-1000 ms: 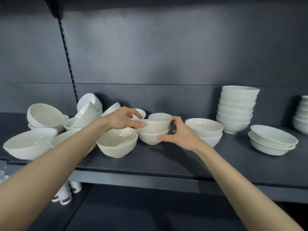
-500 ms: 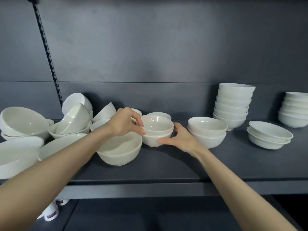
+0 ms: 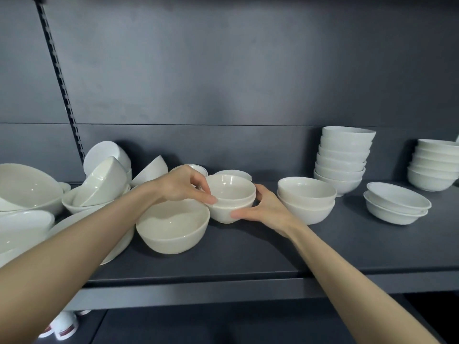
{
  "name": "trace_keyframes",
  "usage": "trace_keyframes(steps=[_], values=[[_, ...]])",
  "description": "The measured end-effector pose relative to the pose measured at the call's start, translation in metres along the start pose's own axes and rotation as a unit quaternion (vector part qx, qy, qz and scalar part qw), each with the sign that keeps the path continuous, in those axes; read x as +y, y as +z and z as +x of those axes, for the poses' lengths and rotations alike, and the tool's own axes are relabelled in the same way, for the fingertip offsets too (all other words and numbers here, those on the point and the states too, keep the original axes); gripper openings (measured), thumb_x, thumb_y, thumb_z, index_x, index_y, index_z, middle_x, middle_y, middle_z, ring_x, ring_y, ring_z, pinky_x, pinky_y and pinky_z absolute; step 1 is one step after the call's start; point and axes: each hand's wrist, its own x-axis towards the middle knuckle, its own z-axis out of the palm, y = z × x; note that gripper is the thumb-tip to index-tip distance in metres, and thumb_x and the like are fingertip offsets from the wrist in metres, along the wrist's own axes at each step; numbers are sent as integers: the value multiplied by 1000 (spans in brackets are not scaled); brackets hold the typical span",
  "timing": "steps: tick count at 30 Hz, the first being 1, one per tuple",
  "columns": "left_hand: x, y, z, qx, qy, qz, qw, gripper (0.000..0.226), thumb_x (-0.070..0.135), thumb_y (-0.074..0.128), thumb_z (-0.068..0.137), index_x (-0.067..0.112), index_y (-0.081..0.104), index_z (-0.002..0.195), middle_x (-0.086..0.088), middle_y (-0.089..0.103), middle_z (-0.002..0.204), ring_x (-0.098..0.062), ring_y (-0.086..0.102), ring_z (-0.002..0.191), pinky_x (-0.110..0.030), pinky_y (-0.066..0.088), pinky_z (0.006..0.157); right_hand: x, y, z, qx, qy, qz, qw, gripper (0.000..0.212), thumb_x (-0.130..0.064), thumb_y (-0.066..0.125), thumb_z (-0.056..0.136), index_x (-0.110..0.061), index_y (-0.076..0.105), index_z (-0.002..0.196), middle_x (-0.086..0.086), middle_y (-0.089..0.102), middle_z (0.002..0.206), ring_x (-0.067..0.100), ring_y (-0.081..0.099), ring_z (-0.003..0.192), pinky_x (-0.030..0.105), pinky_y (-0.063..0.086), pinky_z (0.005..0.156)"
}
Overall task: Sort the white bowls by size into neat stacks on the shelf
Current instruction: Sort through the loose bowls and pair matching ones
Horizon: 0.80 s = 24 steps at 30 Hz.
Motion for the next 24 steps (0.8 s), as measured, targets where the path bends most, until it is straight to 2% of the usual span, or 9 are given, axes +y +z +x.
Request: trace_keyframes(steps=[2,3,5,7,11,14,17,21,24], values=[[-1,-3,0,6,4,-26,1000,20,19,85,69,5,75,77,-3,69,80,-12,64,77,-23,50,76,-3,1,0,16,-9,1,1000,70,-13,86,67,-21,49,126,-17,62,110,-11,58,93,3,45,65],[0,-4,0,16,8,-42,999,18,15,83,70,2,74,79,-3,70,82,-13,66,78,-22,52,76,-6,1,0,28,-16,3,999,77,-15,87,65,-19,47,130,-15,62,113,-8,58,97,4,46,66],[3,-8,-1,40,24,-72,996,17,10,82,71,2,74,82,-8,73,87,-15,68,82,-25,54,80,-15,-2,-1,53,-33,11,998,81,-14,89,62,-17,47,131,-16,63,111,-6,59,96,5,48,67],[10,-11,-2,63,44,-92,993,15,9,81,71,6,73,83,-5,73,88,-12,67,81,-22,53,82,-25,-8,-2,64,-48,11,997,80,-14,89,62,-17,47,130,-15,63,110,-5,60,96,7,49,69],[31,-7,0,118,106,-120,980,14,8,79,73,7,72,85,14,66,65,3,59,62,-6,45,66,-43,-28,-8,85,-73,9,994,80,-16,90,61,-15,48,129,-9,64,116,4,63,102,20,53,82],[49,3,8,139,132,-136,972,15,7,79,74,5,71,87,19,63,57,4,57,57,-6,43,61,-52,-48,-17,107,-79,-4,991,80,-18,89,62,-14,48,130,-8,64,117,5,62,103,26,55,86],[65,14,20,140,148,-154,967,13,11,80,72,11,72,83,16,67,65,0,59,64,-11,48,67,-56,-73,-27,124,-85,-25,988,79,-23,90,61,-16,49,129,-8,64,117,3,61,103,14,52,74],[89,37,36,138,157,-155,965,15,18,82,72,15,73,83,15,66,69,-5,56,69,-15,47,71,-51,-106,-39,134,-75,-43,987,88,-37,91,51,-19,51,127,-11,66,114,6,63,104,23,51,85],[103,57,47,135,153,-159,966,17,17,81,73,11,73,87,16,64,67,1,55,65,-10,45,68,-43,-129,-47,124,-67,-40,989,68,-21,88,64,-21,51,120,-13,66,108,3,62,102,20,51,83]])
